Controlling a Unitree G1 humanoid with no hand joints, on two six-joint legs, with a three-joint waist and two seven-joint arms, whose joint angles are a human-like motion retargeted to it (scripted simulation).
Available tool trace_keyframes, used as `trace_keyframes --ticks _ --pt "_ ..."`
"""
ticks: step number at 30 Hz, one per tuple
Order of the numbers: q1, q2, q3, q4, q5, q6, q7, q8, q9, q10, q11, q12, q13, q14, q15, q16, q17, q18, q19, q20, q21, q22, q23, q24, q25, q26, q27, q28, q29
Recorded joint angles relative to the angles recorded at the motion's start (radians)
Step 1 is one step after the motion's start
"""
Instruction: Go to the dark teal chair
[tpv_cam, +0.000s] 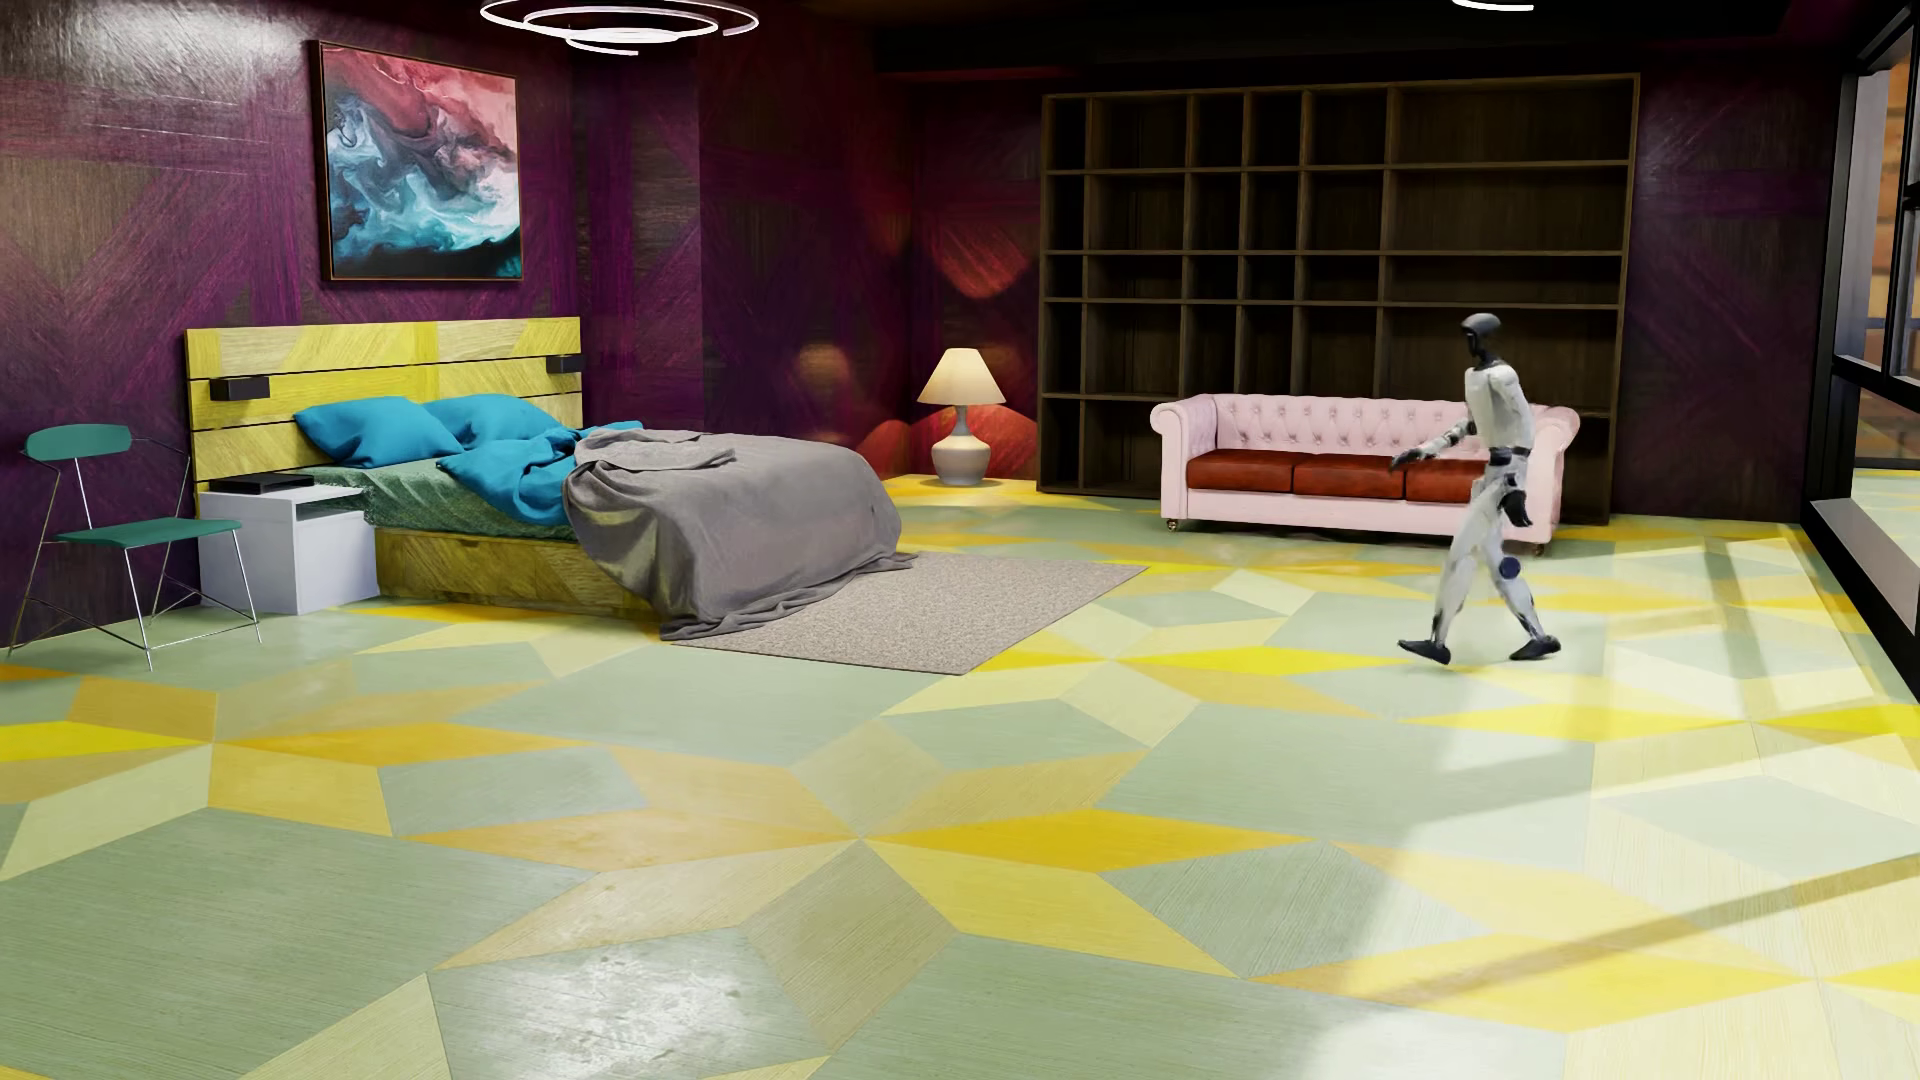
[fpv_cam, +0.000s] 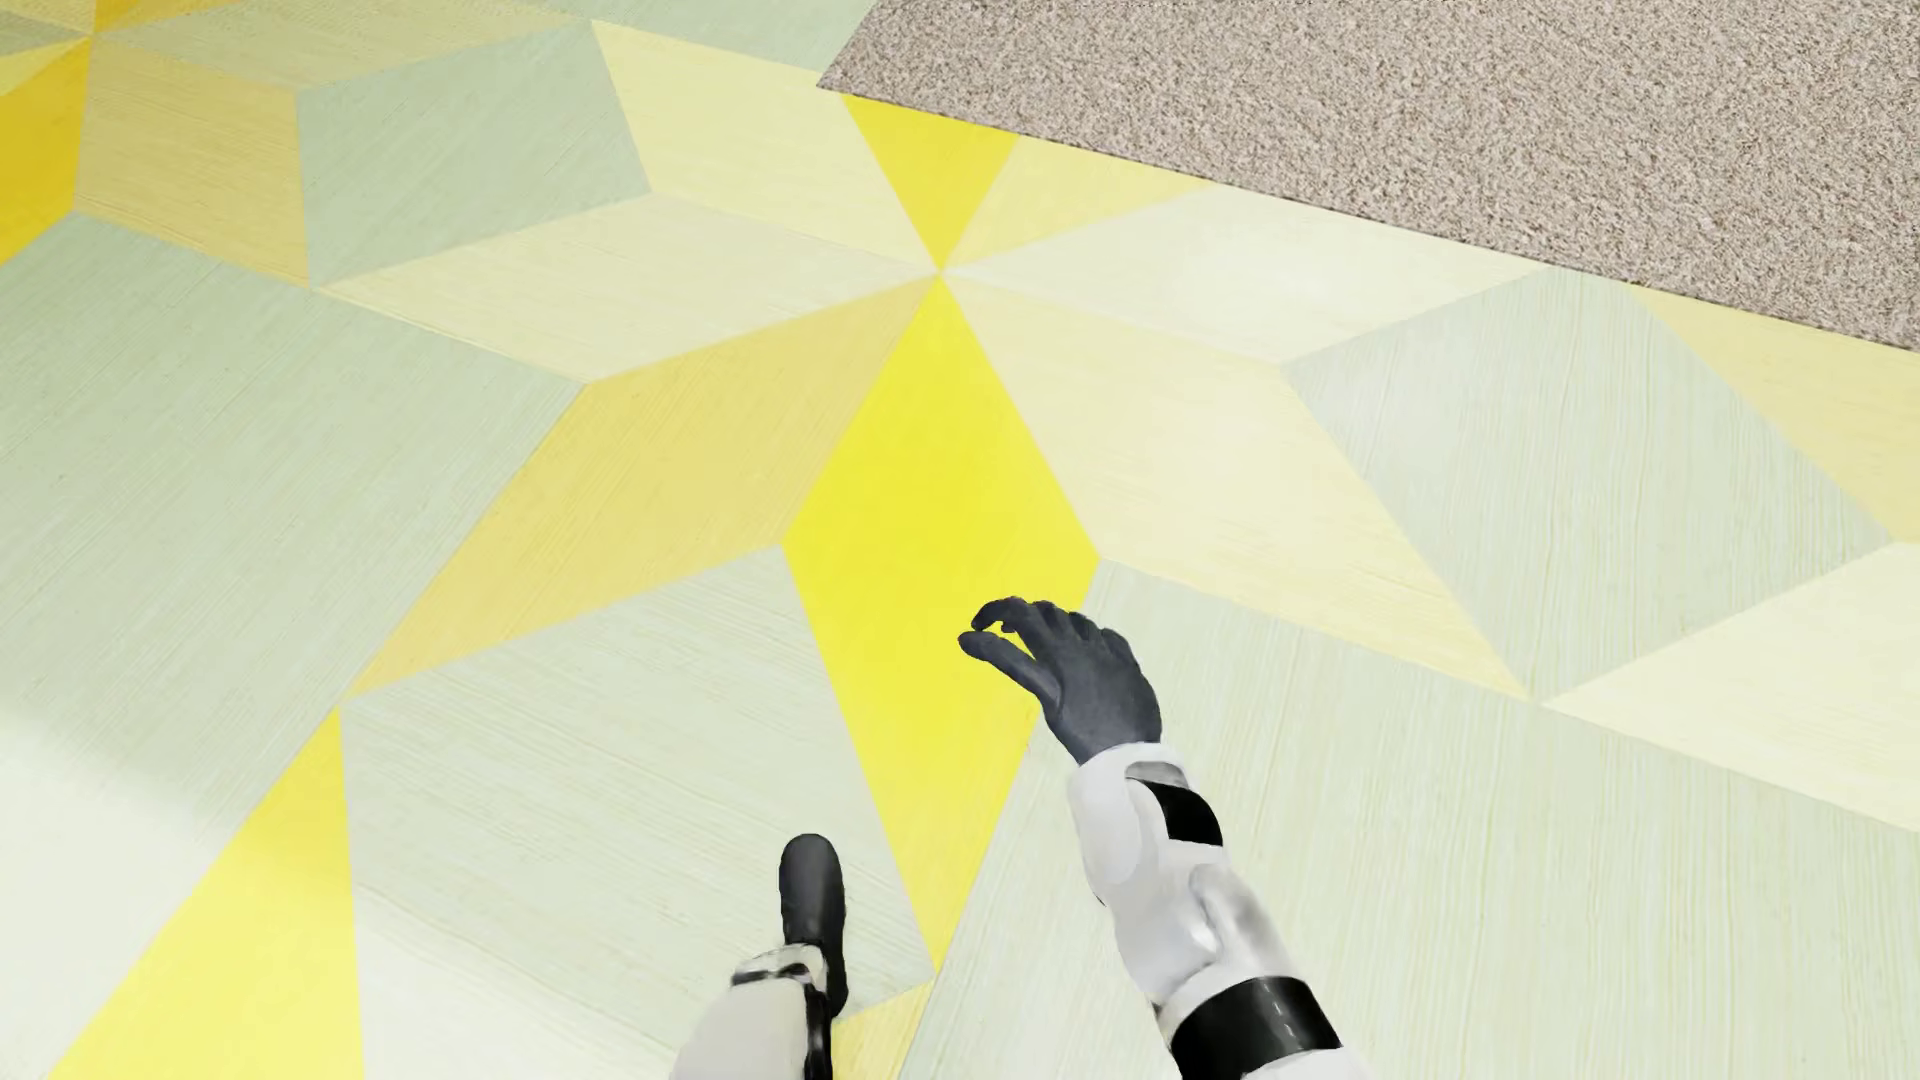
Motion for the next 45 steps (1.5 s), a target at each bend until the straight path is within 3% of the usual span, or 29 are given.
trace_keyframes --ticks 2,3,4,5,6,8,10,12,13,15,17,20,21,22,24,26,27,29,31,32,34,35,36,37,39,40,42,43,45 --pt "0.002 0.156 0.036 -0.008 -0.033 -0.009 0.051 0.051 0.004 -0.071 0.022 0.085 -0.038 -0.017 0.049 -0.046 -0.037 -0.051 0.018 0.093 0.057 -0.036 -0.079 -0.041 0.023 -0.007 -0.049 0.133 -0.064" --pt "-0.006 0.204 0.057 -0.023 -0.056 -0.022 0.05 0.066 0.004 0.054 0.084 0.114 -0.021 0.0 0.122 -0.072 -0.053 -0.001 0.049 0.125 0.068 -0.042 -0.084 -0.05 0.068 0.002 -0.046 0.181 -0.075" --pt "-0.007 0.217 0.074 -0.039 -0.078 -0.041 0.061 0.088 0.004 0.19 0.198 0.127 0.013 0.072 0.247 -0.102 -0.076 0.062 0.151 0.151 0.081 -0.036 -0.075 -0.056 0.109 0.013 -0.022 0.201 -0.068" --pt "0.006 0.178 0.088 -0.045 -0.094 -0.063 0.094 0.111 0.007 0.308 0.377 0.121 0.052 0.091 0.396 -0.129 -0.102 0.091 0.331 0.171 0.099 -0.02 -0.05 -0.06 0.13 0.021 0.018 0.192 -0.049" --pt "0.034 0.078 0.099 -0.053 -0.11 -0.085 0.128 0.106 0.013 0.387 0.594 0.093 0.089 0.023 0.514 -0.147 -0.12 0.133 0.435 0.181 0.121 -0.001 -0.001 -0.054 0.131 0.025 0.07 0.162 -0.026" --pt "0.178 -0.21 0.106 -0.087 -0.167 -0.125 0.194 0.062 0.022 0.387 0.918 -0.009 0.145 -0.103 0.447 -0.146 -0.118 0.165 0.384 0.177 0.166 0.012 0.199 0.006 0.114 0.029 0.198 0.122 0.031" --pt "0.379 -0.479 0.089 -0.149 -0.229 -0.152 0.224 -0.003 0.02 0.259 0.947 -0.122 0.191 -0.159 0.321 -0.131 -0.119 0.172 0.275 0.181 0.25 -0.034 0.461 0.05 0.068 0.014 0.272 0.195 0.17" --pt "0.557 -0.673 0.057 -0.211 -0.26 -0.164 0.204 -0.066 0.012 0.142 0.729 -0.237 0.274 -0.192 0.216 -0.115 -0.162 0.174 0.216 0.19 0.34 -0.108 0.614 0.02 -0.001 -0.063 0.205 0.268 0.328" --pt "0.636 -0.738 0.037 -0.234 -0.275 -0.165 0.178 -0.083 0.007 0.098 0.55 -0.296 0.33 -0.21 0.192 -0.101 -0.184 0.172 0.218 0.175 0.325 -0.165 0.626 -0.012 0.004 -0.107 0.177 0.272 0.352" --pt "0.799 -0.793 -0.007 -0.257 -0.285 -0.161 0.104 -0.049 -0.001 0.001 0.108 -0.403 0.465 -0.221 0.177 -0.055 -0.204 0.169 0.19 0.122 0.178 -0.293 0.567 -0.067 0.094 -0.176 0.203 0.281 0.252" --pt "0.95 -0.803 -0.05 -0.243 -0.307 -0.145 0.038 -0.055 -0.003 -0.022 -0.077 -0.454 0.566 -0.165 0.214 -0.02 -0.194 0.16 0.191 0.095 0.066 -0.393 0.533 -0.111 0.129 -0.184 0.276 0.34 0.121" --pt "0.936 -0.791 -0.089 -0.138 -0.283 -0.076 -0.02 -0.162 0.002 0.37 0.256 -0.373 0.549 0.236 0.329 0.003 -0.144 0.075 0.167 0.104 0.042 -0.44 0.639 -0.186 0.073 -0.112 0.32 0.391 0.211" --pt "0.824 -0.751 -0.087 -0.087 -0.25 -0.043 -0.022 -0.194 0.009 0.61 0.326 -0.327 0.5 0.386 0.278 0.012 -0.129 0.021 0.152 0.095 0.048 -0.426 0.659 -0.188 0.051 -0.086 0.287 0.372 0.27" --pt "0.676 -0.689 -0.079 -0.064 -0.208 -0.012 -0.051 -0.221 0.017 0.824 0.348 -0.289 0.439 0.391 0.206 0.023 -0.116 -0.006 0.145 0.068 0.05 -0.389 0.644 -0.173 0.025 -0.06 0.244 0.335 0.294" --pt "0.359 -0.513 -0.066 -0.062 -0.133 0.033 -0.106 -0.246 0.024 1.034 0.286 -0.242 0.323 0.231 0.096 0.054 -0.082 -0.003 0.137 -0.042 0.01 -0.249 0.518 -0.093 -0.007 -0.017 0.191 0.223 0.177" --pt "0.111 -0.315 -0.05 -0.003 -0.077 0.05 -0.075 -0.235 0.019 0.937 0.176 -0.196 0.23 0.06 0.028 0.088 -0.027 0.053 0.128 -0.21 -0.053 -0.084 0.36 0.056 0.032 -0.014 0.133 0.027 0.006" --pt "0.026 -0.22 -0.037 0.029 -0.056 0.052 -0.041 -0.217 0.015 0.8 0.125 -0.166 0.177 0.005 0.006 0.099 -0.007 0.086 0.126 -0.27 -0.053 -0.029 0.291 0.109 0.069 -0.042 0.087 -0.104 -0.025" --pt "-0.056 -0.036 -0.005 0.073 -0.037 0.049 0.029 -0.149 0.005 0.372 0.024 -0.084 0.049 -0.045 -0.002 0.093 -0.007 0.117 0.133 -0.266 0.022 -0.009 0.166 0.111 0.114 -0.096 0.009 -0.257 -0.019" --pt "-0.049 0.132 0.035 0.055 -0.066 0.032 0.011 -0.077 -0.006 -0.042 -0.032 0.025 -0.049 -0.042 0.05 0.047 -0.04 0.045 0.152 -0.132 0.11 -0.058 0.054 0.053 0.106 -0.073 -0.027 -0.133 -0.02" --pt "-0.048 0.189 0.054 0.05 -0.092 0.019 0.025 -0.053 -0.011 -0.049 0.001 0.082 -0.058 -0.013 0.117 0.004 -0.059 0.022 0.159 -0.029 0.137 -0.076 0.008 0.008 0.105 -0.034 -0.033 -0.039 -0.029" --pt "-0.069 0.21 0.085 0.013 -0.157 -0.024 0.078 -0.016 -0.017 0.241 0.239 0.135 0.01 0.154 0.383 -0.094 -0.111 0.126 0.244 0.15 0.146 -0.056 -0.052 -0.09 0.144 0.027 -0.026 0.026 -0.022" --pt "-0.052 0.147 0.093 -0.017 -0.187 -0.05 0.103 -0.009 -0.014 0.378 0.455 0.113 0.066 0.103 0.539 -0.114 -0.13 0.163 0.317 0.171 0.136 -0.017 -0.05 -0.087 0.174 0.039 -0.002 -0.01 -0.01" --pt "-0.006 0.03 0.095 -0.048 -0.219 -0.076 0.132 -0.012 -0.009 0.457 0.68 0.066 0.117 0.0 0.582 -0.11 -0.131 0.184 0.341 0.145 0.125 0.022 -0.01 -0.034 0.198 0.041 0.046 -0.058 -0.002" --pt "0.075 -0.116 0.091 -0.079 -0.242 -0.1 0.16 -0.014 -0.006 0.47 0.858 0.007 0.157 -0.083 0.494 -0.095 -0.118 0.193 0.284 0.101 0.12 0.041 0.069 0.045 0.209 0.036 0.119 -0.077 0.001" --pt "0.29 -0.403 0.072 -0.147 -0.271 -0.137 0.197 -0.023 -0.005 0.374 0.968 -0.103 0.214 -0.178 0.321 -0.077 -0.106 0.2 0.22 0.071 0.184 0.004 0.293 0.149 0.171 0.028 0.267 0.03 0.053" --pt "0.407 -0.519 0.059 -0.18 -0.263 -0.148 0.203 -0.027 -0.007 0.299 0.907 -0.144 0.244 -0.206 0.25 -0.077 -0.122 0.202 0.216 0.1 0.262 -0.038 0.402 0.137 0.122 0.015 0.283 0.122 0.132" --pt "0.631 -0.685 0.03 -0.233 -0.252 -0.157 0.191 -0.04 -0.013 0.149 0.616 -0.224 0.331 -0.238 0.18 -0.077 -0.178 0.198 0.191 0.177 0.386 -0.137 0.539 0.027 0.031 -0.065 0.232 0.217 0.297" --pt "0.733 -0.731 0.012 -0.249 -0.25 -0.158 0.169 -0.035 -0.017 0.082 0.4 -0.269 0.384 -0.238 0.174 -0.063 -0.199 0.194 0.198 0.182 0.371 -0.204 0.557 -0.022 0.033 -0.11 0.231 0.209 0.327" --pt "0.912 -0.765 -0.03 -0.248 -0.247 -0.149 0.104 0.004 -0.022 -0.011 -0.024 -0.347 0.498 -0.211 0.178 -0.008 -0.202 0.186 0.195 0.147 0.23 -0.357 0.545 -0.067 0.113 -0.164 0.285 0.203 0.255"
